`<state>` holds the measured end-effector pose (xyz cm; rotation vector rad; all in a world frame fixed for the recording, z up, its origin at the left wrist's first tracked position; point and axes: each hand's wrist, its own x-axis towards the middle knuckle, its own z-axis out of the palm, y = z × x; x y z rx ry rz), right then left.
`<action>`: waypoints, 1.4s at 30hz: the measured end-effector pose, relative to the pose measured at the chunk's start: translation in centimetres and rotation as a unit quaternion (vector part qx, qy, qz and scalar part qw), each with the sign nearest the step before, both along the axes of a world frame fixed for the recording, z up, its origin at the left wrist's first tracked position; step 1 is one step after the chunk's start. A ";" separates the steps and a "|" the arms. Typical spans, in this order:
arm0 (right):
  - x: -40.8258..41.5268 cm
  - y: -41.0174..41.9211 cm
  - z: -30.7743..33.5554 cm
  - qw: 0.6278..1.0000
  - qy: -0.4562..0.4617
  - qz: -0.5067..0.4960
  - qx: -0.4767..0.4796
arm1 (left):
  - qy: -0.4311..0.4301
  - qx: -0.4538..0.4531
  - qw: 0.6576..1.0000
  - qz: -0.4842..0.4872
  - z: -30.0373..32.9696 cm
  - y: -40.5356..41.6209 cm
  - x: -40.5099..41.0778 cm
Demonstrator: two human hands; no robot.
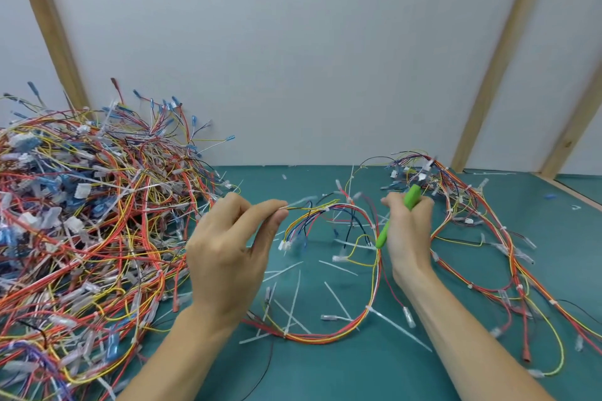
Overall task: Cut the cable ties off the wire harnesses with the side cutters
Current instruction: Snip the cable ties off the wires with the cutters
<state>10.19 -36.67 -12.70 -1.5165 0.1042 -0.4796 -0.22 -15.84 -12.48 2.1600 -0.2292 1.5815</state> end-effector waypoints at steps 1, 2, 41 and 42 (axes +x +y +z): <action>-0.2 0.0 0.3 1.000 -0.023 0.003 0.009 | -0.011 0.029 0.999 0.007 0.2 0.0 0.0; -0.3 0.1 0.5 0.999 -0.039 0.008 0.019 | -0.008 0.051 0.999 0.011 0.3 -0.1 0.0; -3.1 4.2 -1.2 0.943 -0.073 0.280 -0.166 | 0.265 -0.133 0.947 -0.121 -3.0 -0.8 1.6; -3.1 4.2 -1.4 0.938 -0.075 0.285 -0.182 | 0.268 -0.126 0.947 -0.124 -3.0 -0.9 1.5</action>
